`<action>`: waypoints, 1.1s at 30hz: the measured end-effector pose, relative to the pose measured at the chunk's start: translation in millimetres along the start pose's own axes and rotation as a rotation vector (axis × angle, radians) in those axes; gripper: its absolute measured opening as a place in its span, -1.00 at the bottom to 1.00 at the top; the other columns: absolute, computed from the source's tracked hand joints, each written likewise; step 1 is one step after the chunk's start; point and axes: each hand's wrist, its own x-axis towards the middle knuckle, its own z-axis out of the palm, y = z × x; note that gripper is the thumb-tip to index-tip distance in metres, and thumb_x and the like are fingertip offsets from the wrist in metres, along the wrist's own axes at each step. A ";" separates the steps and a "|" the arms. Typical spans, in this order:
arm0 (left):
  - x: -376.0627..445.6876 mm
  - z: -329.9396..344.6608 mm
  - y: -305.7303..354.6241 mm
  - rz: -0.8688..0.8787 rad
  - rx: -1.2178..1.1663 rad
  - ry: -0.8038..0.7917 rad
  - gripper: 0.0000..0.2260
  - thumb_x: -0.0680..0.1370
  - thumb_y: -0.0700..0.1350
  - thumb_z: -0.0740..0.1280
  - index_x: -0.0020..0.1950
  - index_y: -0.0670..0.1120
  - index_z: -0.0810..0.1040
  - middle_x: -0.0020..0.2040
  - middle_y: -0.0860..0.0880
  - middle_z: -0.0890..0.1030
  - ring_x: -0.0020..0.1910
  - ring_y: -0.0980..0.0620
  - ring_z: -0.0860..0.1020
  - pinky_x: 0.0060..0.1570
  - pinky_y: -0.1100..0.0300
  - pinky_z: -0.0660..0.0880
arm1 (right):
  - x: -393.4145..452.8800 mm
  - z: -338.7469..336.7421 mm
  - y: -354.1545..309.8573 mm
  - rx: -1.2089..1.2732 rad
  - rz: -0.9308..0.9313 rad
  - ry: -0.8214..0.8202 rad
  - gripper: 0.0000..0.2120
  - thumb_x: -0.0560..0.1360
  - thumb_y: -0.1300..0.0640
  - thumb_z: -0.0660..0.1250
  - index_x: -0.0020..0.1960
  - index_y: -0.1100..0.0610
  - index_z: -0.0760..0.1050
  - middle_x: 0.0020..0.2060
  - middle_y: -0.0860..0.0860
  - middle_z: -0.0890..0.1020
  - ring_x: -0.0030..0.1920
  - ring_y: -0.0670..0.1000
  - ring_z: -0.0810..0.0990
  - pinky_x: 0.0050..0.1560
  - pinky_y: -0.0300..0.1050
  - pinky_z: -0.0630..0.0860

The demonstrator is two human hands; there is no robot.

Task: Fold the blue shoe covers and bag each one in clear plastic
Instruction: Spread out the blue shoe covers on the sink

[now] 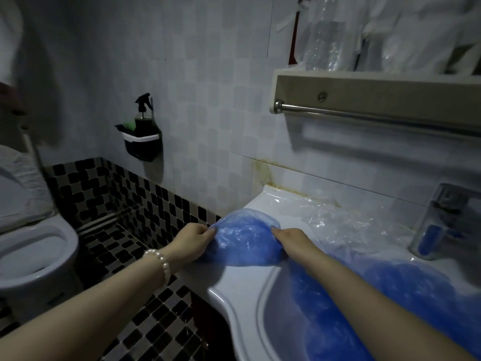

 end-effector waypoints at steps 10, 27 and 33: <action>8.9 24.2 -4.3 0.030 0.547 0.255 -0.65 0.65 0.11 -0.01 -0.09 -0.05 0.45 -0.10 -0.04 0.59 -0.12 -0.06 0.53 -0.12 0.10 0.41 | 6.4 23.2 2.1 -0.549 -0.008 0.292 -0.51 0.65 -0.07 -0.11 0.19 0.18 0.48 0.14 0.13 0.58 0.16 0.18 0.52 0.14 -0.02 0.39; 14.3 28.6 -1.4 0.396 0.949 0.250 -0.82 0.63 -0.11 0.08 0.11 -0.08 0.44 0.10 -0.06 0.50 0.01 -0.04 0.44 -0.01 0.14 0.33 | 14.6 34.2 9.1 -0.970 -0.469 0.440 -0.78 0.49 0.25 0.26 0.13 0.15 0.42 0.05 0.10 0.50 0.05 0.12 0.48 0.03 -0.02 0.39; 40.6 29.5 31.0 0.001 0.216 -0.224 -0.46 0.42 0.09 0.46 0.25 -0.22 0.47 0.13 -0.11 0.55 0.09 -0.05 0.52 0.08 0.15 0.44 | 16.1 31.2 14.2 -0.885 -0.457 0.268 -0.70 0.64 0.12 0.00 0.31 0.11 0.35 0.20 0.06 0.47 0.20 0.12 0.42 0.17 -0.05 0.29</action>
